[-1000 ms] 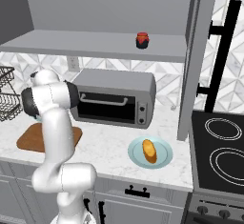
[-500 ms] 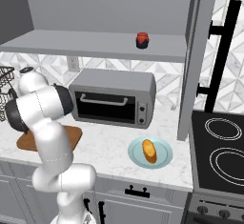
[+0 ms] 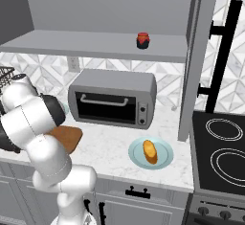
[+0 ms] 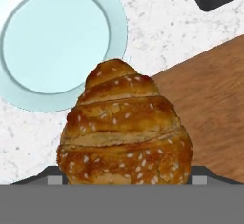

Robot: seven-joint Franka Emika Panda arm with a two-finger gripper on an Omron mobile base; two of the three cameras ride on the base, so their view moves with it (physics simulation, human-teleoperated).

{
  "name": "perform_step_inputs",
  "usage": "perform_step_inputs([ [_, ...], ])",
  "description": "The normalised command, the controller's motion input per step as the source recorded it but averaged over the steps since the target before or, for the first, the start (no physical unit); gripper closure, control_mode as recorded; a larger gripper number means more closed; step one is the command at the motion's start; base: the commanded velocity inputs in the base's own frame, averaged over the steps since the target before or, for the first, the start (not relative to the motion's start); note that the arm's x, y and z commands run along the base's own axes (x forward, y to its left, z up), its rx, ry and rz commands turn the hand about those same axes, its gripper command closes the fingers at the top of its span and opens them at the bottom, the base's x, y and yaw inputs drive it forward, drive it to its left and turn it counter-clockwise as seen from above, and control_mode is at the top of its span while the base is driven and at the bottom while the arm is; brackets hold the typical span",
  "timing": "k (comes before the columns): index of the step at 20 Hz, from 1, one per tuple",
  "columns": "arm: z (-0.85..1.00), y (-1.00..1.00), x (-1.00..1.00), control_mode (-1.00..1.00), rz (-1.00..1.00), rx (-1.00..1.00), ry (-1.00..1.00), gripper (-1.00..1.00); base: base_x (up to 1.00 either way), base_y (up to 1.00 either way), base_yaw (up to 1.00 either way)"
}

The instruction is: From the different types of pastries on the counter, select a croissant and place it on the cutting board. Then retrieve a jar of jam from the cabinet and place it alongside the croissant on the cutting board.

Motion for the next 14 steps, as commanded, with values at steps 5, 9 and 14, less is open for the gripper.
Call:
perform_step_inputs([
  [5, -0.17, 0.00, -0.12, -1.00, 0.00, -0.08, 0.11, 1.00, 0.00, 0.00, 0.00],
  [9, -0.30, 0.00, 0.00, -1.00, 0.00, -0.07, 0.14, 1.00, 0.00, 0.00, 0.00],
  [14, -0.35, 0.00, -0.10, -1.00, 0.00, -0.03, 0.09, 1.00, 0.00, 0.00, 0.00],
])
